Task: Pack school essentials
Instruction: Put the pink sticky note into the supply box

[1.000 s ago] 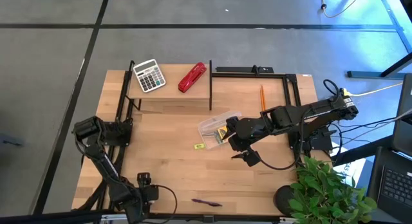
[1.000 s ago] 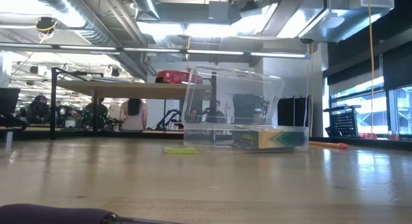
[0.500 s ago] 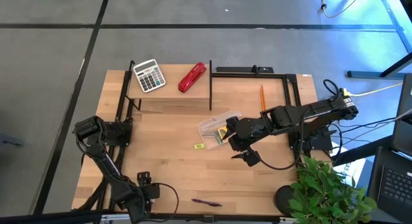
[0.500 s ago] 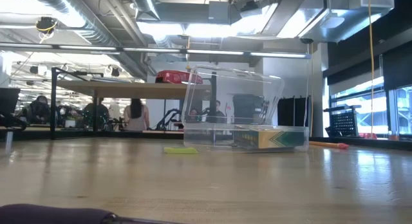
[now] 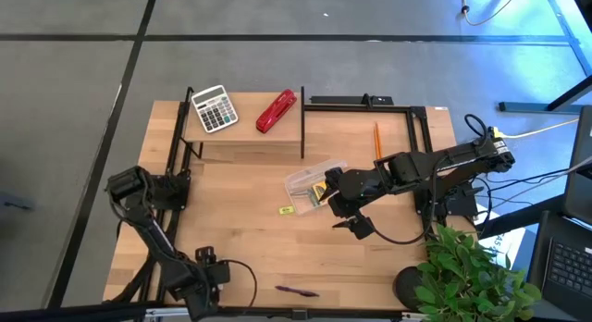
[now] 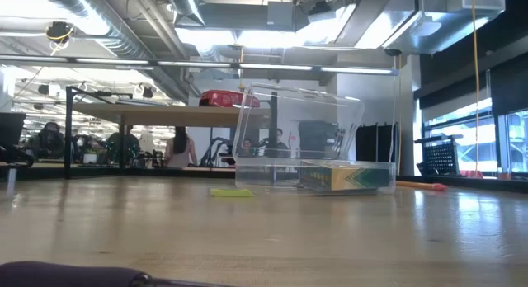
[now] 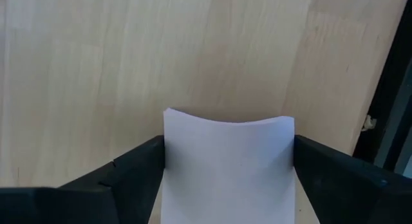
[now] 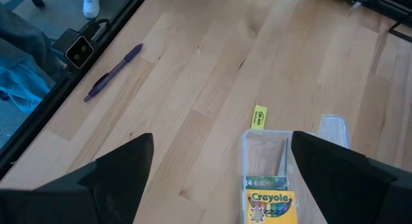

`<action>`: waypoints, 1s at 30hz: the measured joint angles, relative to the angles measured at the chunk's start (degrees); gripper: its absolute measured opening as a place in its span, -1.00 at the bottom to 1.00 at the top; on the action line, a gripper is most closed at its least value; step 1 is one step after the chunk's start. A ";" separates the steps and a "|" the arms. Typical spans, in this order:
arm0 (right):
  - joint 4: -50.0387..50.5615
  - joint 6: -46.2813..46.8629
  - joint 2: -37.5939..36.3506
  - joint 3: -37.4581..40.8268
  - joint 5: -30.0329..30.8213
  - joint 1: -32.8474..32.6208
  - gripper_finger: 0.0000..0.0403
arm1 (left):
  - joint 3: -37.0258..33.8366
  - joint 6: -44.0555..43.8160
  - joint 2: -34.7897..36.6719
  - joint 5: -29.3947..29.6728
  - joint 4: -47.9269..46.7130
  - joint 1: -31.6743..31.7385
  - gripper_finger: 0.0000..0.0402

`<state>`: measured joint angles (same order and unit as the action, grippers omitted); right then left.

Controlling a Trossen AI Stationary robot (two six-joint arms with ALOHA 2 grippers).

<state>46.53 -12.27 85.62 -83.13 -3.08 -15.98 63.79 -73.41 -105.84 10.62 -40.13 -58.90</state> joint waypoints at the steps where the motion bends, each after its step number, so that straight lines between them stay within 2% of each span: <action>1: 0.00 -0.01 0.00 0.00 0.01 0.01 0.83 | 0.00 0.11 0.00 -0.05 0.01 0.29 0.59; 18: 0.01 0.00 0.00 0.00 -0.01 0.01 0.83 | 0.00 1.55 3.92 0.62 0.40 5.48 0.58; 24: 0.01 -0.02 0.00 0.00 0.01 0.00 0.83 | 0.00 2.39 7.61 0.64 0.16 9.68 0.58; 30: 0.01 0.00 0.00 0.00 0.01 0.01 0.83 | 0.00 7.35 11.23 0.67 0.06 15.82 0.58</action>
<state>46.54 -12.27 85.62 -83.13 -3.07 -15.97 63.79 -66.06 -94.61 11.29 -40.07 -43.08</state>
